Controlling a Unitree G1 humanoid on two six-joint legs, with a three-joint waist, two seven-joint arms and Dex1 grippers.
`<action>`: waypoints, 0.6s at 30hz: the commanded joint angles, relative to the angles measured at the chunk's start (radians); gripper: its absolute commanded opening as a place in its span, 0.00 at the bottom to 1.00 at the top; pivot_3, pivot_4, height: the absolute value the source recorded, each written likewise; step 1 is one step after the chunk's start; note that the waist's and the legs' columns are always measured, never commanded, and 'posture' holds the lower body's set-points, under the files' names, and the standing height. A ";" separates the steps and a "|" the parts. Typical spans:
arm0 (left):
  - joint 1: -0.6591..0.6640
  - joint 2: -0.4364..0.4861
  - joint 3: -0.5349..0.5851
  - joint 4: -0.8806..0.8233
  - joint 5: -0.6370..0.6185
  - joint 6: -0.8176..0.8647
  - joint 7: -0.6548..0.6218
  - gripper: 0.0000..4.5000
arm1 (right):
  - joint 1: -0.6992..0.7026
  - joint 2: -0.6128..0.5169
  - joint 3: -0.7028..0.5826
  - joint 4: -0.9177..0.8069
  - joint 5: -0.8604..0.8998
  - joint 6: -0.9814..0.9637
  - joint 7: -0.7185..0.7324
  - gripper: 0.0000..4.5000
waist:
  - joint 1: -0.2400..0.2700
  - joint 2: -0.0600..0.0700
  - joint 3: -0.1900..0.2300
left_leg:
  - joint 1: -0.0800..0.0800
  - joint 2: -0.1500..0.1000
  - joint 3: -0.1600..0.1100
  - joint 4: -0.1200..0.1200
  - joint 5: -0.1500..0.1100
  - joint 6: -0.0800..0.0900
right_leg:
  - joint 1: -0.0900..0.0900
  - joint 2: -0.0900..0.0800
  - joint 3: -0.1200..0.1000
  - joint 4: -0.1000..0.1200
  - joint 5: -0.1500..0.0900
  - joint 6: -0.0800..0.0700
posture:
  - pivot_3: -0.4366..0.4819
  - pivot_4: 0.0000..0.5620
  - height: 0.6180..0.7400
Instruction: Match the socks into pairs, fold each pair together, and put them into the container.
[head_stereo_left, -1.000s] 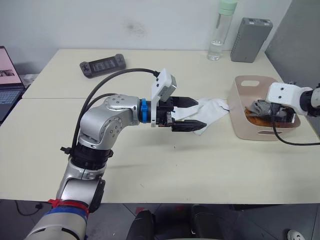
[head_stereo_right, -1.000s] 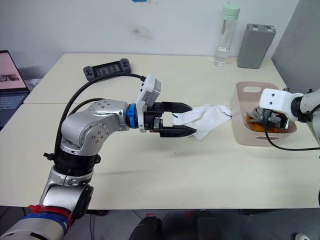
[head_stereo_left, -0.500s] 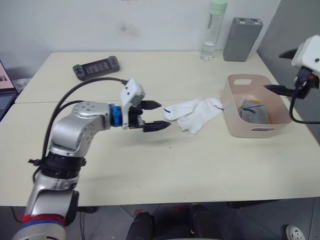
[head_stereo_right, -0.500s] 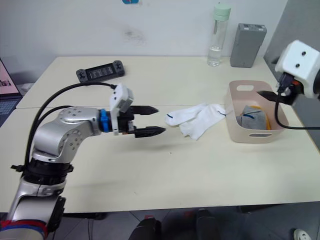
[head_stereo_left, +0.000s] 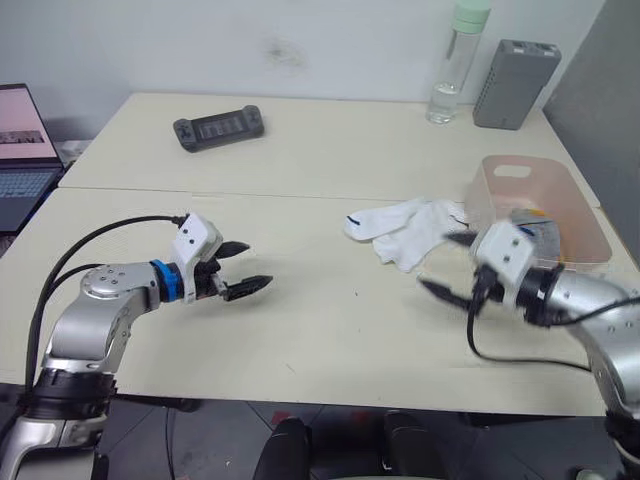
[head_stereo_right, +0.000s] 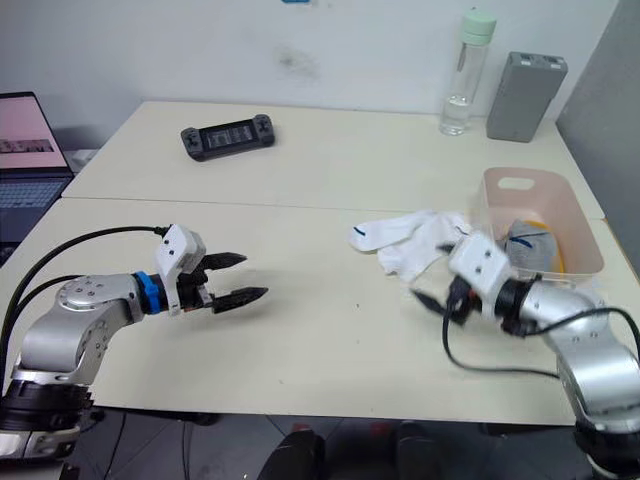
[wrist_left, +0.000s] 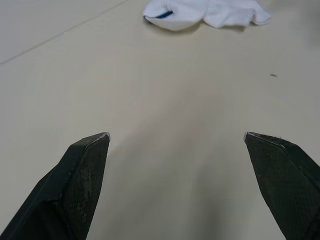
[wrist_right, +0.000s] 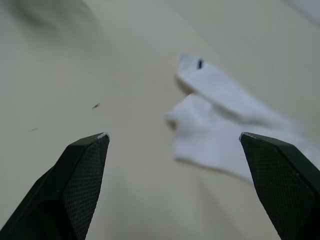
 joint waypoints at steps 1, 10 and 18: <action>-0.003 0.009 0.023 -0.039 -0.009 -0.026 -0.013 1.00 | 0.041 0.001 -0.033 -0.089 0.042 0.017 -0.028 1.00 | -0.001 0.000 0.000 | 0.001 0.000 0.000 0.000 0.000 0.000 | 0.000 0.001 0.000 0.000 0.000 0.000 | 0.48 0.27 1.00; -0.047 -0.027 -0.009 -0.081 -0.030 0.005 -0.021 1.00 | 0.043 0.030 0.025 -0.134 0.077 0.048 -0.107 1.00 | -0.024 0.000 0.000 | 0.009 0.001 0.000 -0.001 0.000 0.000 | 0.007 0.003 0.001 0.001 0.000 0.000 | 0.48 0.27 1.00; -0.080 -0.054 -0.032 -0.161 -0.065 0.076 -0.007 1.00 | 0.032 0.017 0.035 -0.130 0.090 0.055 -0.125 1.00 | -0.024 -0.001 0.000 | 0.009 0.002 0.001 -0.001 0.000 0.000 | 0.007 0.003 0.001 0.001 0.000 0.000 | 0.48 0.27 1.00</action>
